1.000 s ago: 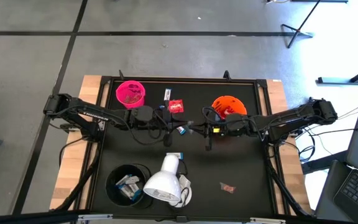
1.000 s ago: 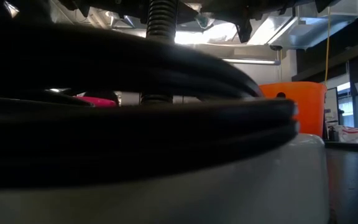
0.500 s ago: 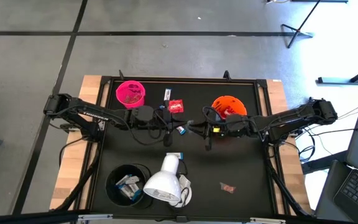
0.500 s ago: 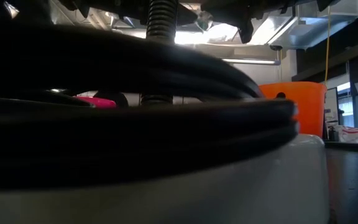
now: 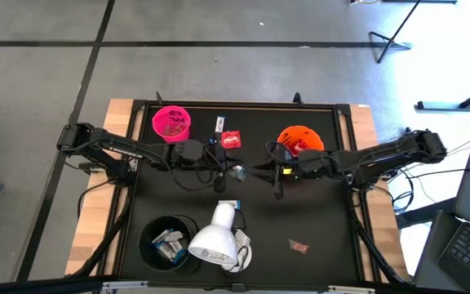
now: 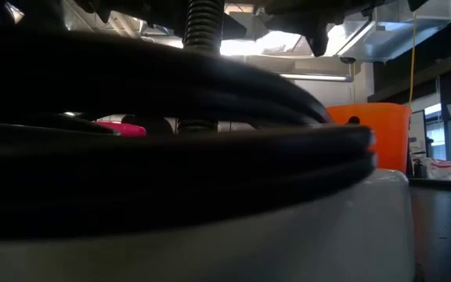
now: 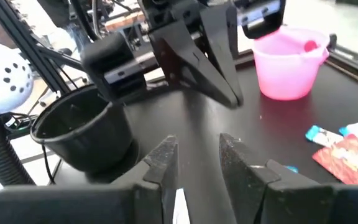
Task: Sort candy
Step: Put the green gummy into the pink bucket
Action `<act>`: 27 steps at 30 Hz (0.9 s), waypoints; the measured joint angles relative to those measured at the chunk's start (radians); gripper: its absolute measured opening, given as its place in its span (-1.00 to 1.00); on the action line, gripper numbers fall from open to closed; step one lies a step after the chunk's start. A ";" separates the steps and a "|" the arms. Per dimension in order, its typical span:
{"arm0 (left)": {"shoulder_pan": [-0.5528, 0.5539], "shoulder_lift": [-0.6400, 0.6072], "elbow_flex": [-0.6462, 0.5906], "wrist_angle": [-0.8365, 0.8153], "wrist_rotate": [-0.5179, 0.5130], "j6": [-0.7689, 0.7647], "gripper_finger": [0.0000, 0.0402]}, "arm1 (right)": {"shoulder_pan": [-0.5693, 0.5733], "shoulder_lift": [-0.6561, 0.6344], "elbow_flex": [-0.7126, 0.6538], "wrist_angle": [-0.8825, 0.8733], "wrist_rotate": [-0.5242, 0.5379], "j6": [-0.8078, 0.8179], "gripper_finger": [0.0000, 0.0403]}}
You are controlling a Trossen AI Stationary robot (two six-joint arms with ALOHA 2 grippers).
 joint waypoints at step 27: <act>0.000 -0.002 0.000 -0.016 0.007 -0.010 -1.00 | 0.067 -0.013 0.000 -0.084 0.079 0.009 -0.43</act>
